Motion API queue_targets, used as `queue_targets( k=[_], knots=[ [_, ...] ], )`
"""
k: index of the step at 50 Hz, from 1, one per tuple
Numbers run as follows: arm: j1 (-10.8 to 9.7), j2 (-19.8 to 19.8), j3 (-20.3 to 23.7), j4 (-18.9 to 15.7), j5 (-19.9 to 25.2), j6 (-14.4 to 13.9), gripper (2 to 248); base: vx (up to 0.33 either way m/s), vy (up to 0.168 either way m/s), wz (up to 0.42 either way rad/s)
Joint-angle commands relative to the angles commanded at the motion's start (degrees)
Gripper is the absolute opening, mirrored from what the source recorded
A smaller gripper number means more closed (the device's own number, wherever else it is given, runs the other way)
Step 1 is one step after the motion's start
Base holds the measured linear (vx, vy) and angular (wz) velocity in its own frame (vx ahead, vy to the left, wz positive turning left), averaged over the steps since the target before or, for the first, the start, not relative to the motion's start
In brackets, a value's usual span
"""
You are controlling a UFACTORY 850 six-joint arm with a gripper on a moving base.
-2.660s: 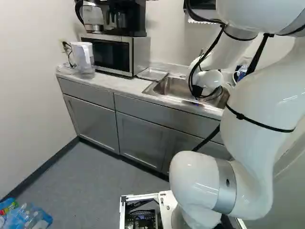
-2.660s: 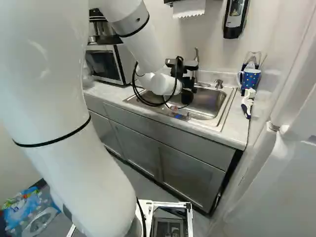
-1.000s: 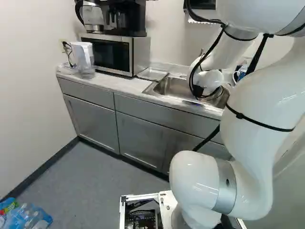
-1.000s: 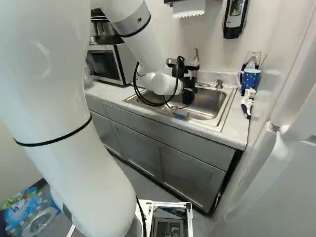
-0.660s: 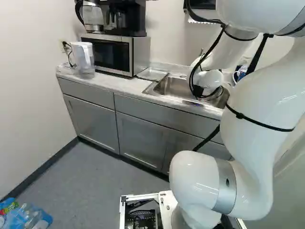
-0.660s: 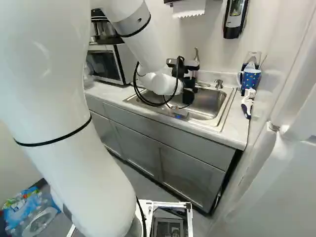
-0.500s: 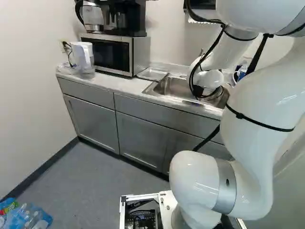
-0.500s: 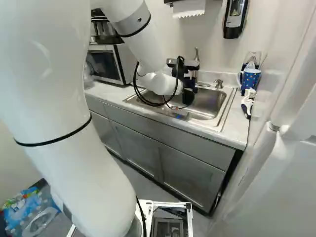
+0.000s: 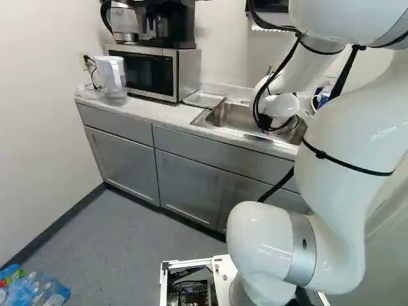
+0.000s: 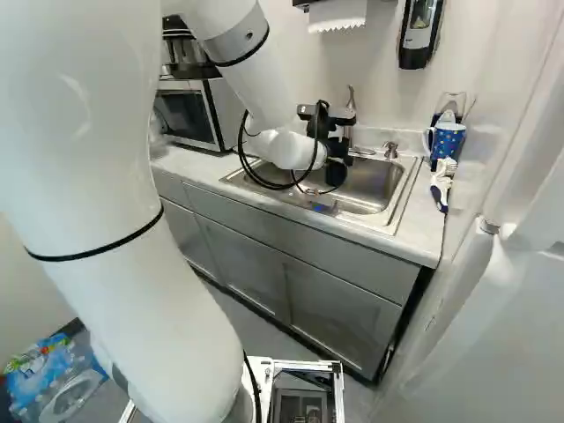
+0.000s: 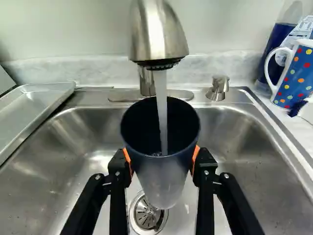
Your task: Rinse the cup and place it in the tray
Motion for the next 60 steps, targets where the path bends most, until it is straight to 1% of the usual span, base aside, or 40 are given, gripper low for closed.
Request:
queue_targets(
  k=[60],
  knots=[
    [0.00, 0.00, 0.00, 0.00, 0.00, 0.00, 126, 0.000, 0.000, 0.000]
  ],
)
